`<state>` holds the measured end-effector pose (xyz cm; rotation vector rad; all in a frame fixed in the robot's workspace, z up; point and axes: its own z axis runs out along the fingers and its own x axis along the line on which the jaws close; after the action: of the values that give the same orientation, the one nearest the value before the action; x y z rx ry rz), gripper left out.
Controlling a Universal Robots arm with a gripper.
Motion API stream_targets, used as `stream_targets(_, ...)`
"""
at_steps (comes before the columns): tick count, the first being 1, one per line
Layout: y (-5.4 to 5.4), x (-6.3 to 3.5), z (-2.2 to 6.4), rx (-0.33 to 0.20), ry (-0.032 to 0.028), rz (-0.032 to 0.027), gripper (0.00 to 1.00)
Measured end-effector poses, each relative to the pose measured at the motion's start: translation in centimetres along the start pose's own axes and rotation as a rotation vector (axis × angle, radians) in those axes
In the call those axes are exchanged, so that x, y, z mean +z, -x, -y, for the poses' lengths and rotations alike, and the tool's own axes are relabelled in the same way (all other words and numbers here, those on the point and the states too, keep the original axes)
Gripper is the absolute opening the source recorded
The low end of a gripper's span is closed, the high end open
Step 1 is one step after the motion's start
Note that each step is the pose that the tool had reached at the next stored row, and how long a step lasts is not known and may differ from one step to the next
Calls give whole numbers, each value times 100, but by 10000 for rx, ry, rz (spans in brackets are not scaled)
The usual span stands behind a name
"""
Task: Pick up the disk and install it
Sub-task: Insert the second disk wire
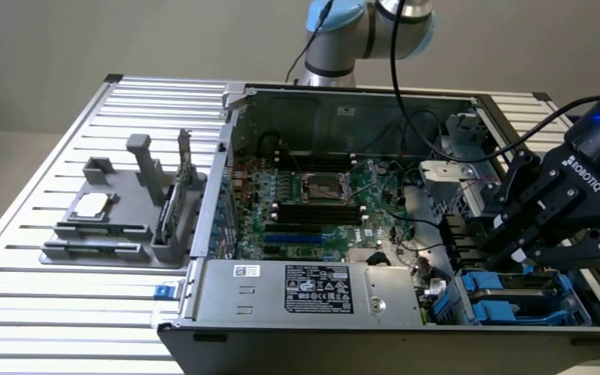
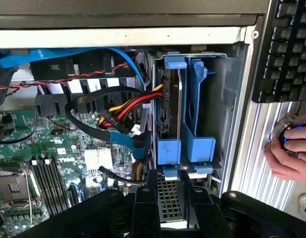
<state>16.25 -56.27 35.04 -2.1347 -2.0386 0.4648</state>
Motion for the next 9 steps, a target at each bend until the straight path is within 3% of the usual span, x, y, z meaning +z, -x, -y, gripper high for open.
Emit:
stream_targets(2,-51,-6,4,1,6,-2,30)
stream_targets(5,-138,-34,16,17,62,21,30)
stream_targets(7,-172,-67,28,46,136,61,30)
stream_targets(9,-192,-90,36,91,249,100,30)
